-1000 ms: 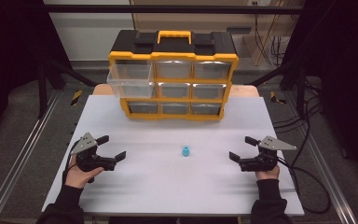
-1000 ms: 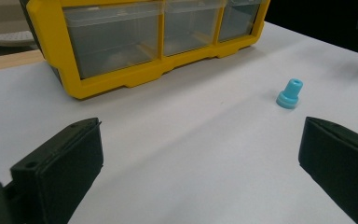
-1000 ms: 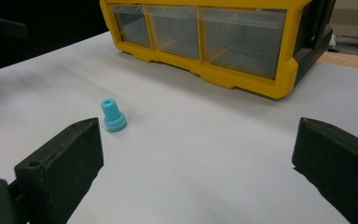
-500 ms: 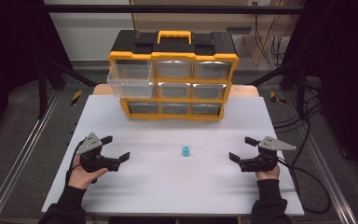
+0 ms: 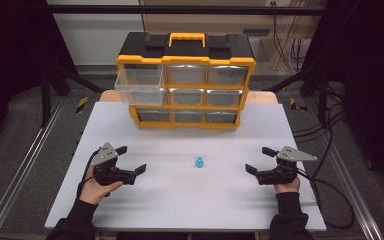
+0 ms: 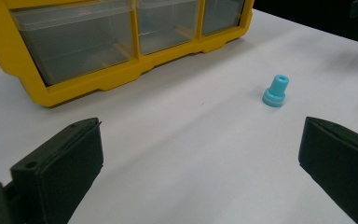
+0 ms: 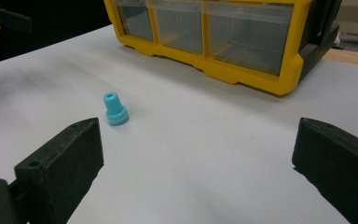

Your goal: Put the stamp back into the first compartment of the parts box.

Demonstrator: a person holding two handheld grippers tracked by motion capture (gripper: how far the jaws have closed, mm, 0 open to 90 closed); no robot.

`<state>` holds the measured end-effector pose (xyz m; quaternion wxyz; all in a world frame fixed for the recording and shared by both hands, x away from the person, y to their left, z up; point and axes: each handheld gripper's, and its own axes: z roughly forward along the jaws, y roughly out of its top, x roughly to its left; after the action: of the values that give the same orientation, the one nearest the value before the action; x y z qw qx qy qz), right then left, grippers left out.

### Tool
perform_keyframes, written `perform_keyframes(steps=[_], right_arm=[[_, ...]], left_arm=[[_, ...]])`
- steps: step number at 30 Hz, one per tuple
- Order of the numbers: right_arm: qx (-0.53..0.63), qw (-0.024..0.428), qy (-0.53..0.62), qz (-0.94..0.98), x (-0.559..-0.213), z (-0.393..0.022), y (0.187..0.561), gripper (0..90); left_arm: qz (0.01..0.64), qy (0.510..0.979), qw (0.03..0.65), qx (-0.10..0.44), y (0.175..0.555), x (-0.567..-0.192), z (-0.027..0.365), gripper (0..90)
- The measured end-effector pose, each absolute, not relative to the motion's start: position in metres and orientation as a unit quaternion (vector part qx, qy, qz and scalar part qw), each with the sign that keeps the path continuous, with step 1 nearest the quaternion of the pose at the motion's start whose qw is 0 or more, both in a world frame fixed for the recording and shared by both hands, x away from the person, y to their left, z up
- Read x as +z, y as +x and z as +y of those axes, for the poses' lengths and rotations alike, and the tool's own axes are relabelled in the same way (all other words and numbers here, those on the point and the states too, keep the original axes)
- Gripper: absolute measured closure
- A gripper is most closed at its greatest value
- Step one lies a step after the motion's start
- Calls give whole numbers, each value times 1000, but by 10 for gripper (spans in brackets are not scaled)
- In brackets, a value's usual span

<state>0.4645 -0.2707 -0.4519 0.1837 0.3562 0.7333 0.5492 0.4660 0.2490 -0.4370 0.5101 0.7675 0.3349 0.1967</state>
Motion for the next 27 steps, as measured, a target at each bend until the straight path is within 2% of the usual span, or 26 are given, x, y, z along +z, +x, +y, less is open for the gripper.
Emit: perform_keyframes(steps=[27], right_arm=[[545, 183, 356, 737, -452, -271, 464, 25]], left_arm=[[315, 786, 497, 188, 477, -425, 210, 0]])
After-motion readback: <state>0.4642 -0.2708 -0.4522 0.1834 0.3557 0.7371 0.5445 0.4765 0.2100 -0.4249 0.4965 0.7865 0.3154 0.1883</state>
